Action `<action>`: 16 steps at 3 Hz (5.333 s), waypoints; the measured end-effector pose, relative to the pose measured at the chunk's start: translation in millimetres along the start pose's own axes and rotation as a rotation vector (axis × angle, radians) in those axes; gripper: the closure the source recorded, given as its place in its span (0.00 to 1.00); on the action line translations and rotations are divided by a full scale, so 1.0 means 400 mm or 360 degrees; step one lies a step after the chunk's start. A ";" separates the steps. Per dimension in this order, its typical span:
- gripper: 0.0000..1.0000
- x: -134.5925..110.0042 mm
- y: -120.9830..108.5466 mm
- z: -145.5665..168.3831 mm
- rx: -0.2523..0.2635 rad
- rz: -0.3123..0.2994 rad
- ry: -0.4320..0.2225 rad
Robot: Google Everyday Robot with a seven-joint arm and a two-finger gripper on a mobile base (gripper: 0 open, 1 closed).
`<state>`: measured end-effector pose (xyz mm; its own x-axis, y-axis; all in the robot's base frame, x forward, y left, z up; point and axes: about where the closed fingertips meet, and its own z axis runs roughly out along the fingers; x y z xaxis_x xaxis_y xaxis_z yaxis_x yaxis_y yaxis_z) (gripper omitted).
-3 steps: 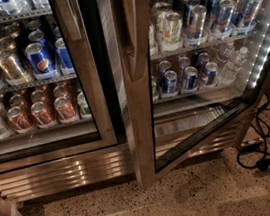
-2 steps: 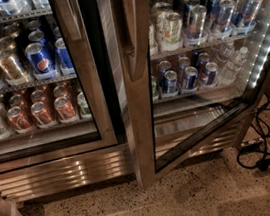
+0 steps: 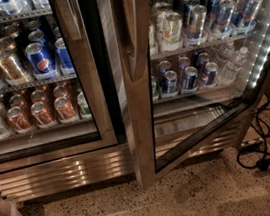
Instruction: Open right fridge door
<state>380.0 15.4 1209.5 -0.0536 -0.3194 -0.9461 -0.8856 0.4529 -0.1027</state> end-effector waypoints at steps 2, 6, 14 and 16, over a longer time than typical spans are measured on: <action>0.00 0.000 0.000 0.000 0.0000 0.0000 0.0000; 0.00 0.000 0.000 0.000 0.0000 0.0000 0.0000; 0.29 0.000 0.000 0.000 0.0000 0.0000 0.0000; 0.04 0.000 0.000 0.000 0.0000 0.0000 0.0000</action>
Offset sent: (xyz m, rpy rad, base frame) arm -0.2377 -0.1147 -0.1944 0.0231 0.6541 -0.2107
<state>380.0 15.4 1209.5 -0.0536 -0.3194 -0.9461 -0.8856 0.4529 -0.1027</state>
